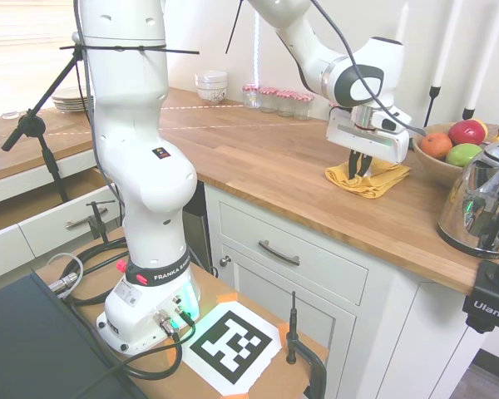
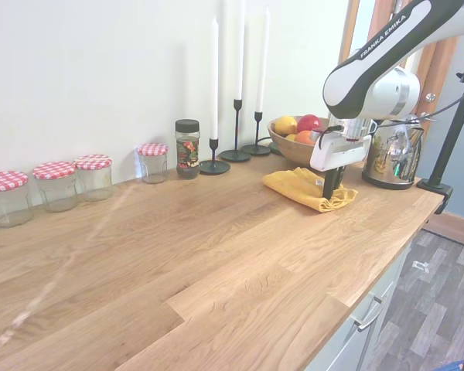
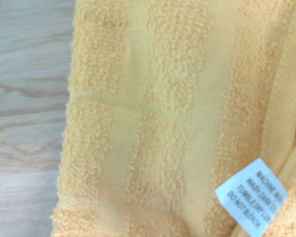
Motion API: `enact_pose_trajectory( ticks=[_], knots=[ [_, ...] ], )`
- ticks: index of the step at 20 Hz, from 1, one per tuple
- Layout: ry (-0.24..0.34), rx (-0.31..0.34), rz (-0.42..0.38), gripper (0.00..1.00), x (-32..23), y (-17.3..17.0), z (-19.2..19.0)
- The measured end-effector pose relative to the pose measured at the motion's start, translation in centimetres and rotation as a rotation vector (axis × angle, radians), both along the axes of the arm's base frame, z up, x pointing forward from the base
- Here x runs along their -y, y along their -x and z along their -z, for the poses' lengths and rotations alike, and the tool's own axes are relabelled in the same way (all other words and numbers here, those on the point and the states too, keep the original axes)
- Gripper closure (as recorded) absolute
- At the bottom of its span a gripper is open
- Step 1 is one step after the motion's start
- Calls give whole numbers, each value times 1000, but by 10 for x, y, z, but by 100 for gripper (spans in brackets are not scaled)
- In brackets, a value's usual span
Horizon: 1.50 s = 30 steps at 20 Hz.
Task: Wipe the counter
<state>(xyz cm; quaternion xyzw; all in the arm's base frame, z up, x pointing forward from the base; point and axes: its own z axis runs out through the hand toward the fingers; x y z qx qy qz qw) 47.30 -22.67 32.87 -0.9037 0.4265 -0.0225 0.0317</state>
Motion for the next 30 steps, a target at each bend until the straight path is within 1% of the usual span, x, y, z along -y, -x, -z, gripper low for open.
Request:
enact_pose_trajectory(
  ticks=[3,6,10,16,25,30],
  knots=[
    [13,-5,-22,100,-5,-3,-1],
    [30,-14,-50,100,-29,-13,-2],
    [44,-22,-85,100,-83,-32,-3],
    [64,-33,-122,100,-159,-48,-4],
    [72,-30,-171,100,-282,-55,-4],
    [89,-29,-198,100,-334,-59,-3]
  ],
)
